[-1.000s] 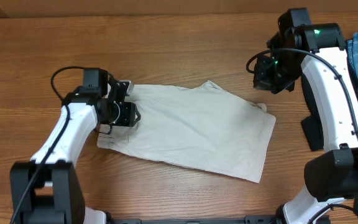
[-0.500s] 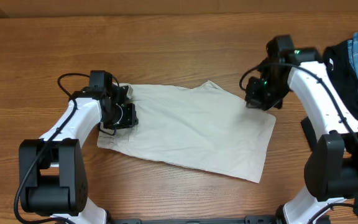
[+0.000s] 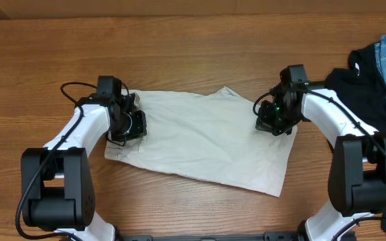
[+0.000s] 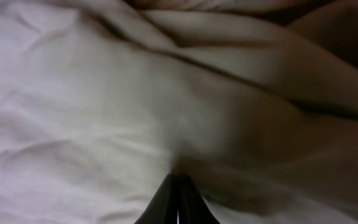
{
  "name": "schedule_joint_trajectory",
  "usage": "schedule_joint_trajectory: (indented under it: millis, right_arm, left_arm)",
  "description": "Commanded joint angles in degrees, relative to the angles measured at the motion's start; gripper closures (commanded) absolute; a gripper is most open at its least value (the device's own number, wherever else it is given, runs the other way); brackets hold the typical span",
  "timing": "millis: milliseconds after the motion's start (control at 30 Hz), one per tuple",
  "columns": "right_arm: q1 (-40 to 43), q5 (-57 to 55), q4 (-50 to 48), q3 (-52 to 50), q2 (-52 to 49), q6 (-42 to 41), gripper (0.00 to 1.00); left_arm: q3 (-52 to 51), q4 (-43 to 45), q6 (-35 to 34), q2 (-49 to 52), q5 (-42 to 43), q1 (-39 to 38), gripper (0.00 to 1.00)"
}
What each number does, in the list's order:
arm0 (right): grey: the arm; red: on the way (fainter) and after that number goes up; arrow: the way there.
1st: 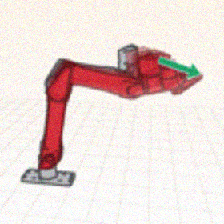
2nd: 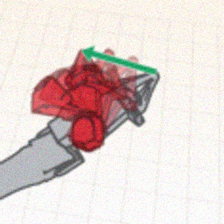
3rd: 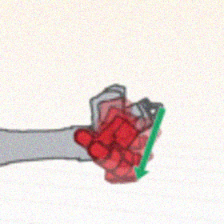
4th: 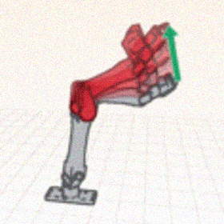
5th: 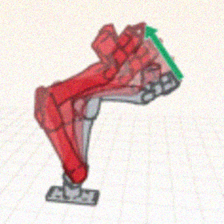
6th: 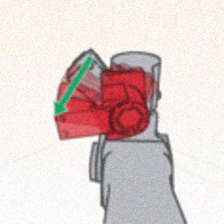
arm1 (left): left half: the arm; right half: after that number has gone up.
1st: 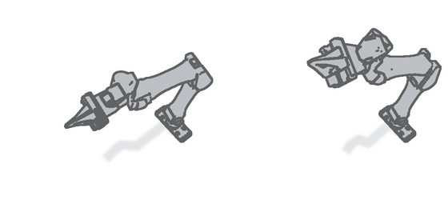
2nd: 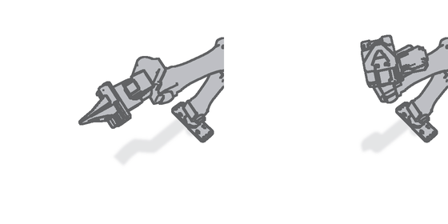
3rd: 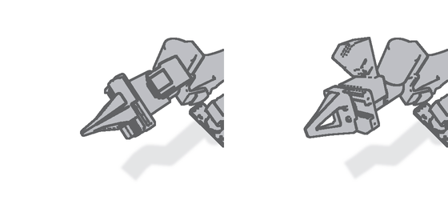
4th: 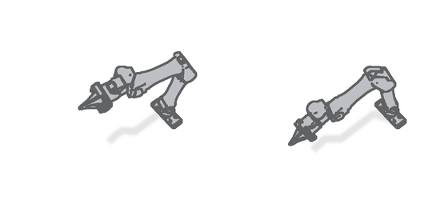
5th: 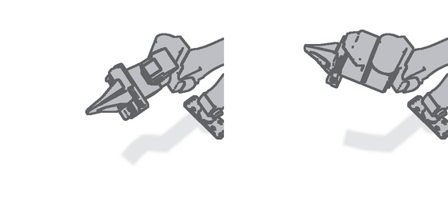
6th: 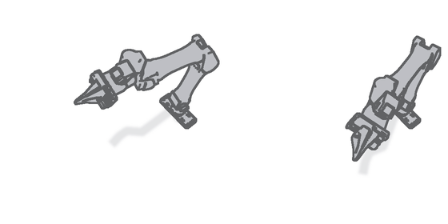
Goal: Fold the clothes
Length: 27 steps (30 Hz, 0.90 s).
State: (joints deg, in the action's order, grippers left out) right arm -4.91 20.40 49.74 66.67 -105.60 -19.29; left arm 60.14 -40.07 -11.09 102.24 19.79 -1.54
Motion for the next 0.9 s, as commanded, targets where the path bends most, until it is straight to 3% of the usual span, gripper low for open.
schedule_joint_trajectory:
  millis: [0,433,867]
  right_arm:
    - [0.0,0.7,-3.5,-2.0,0.0,-2.0,0.96]
    - [0.2,-7.0,-16.9,-2.3,-0.1,-4.8,0.96]
    - [0.5,-7.5,-25.4,-2.1,-5.8,-4.5,0.96]
  left_arm:
    - [0.8,-1.4,-1.7,1.2,-1.4,-0.3,0.96]
    - [0.8,-1.5,-7.8,1.3,-1.4,-0.3,0.96]
    - [0.7,-1.3,-14.5,1.3,-0.3,-0.3,0.96]
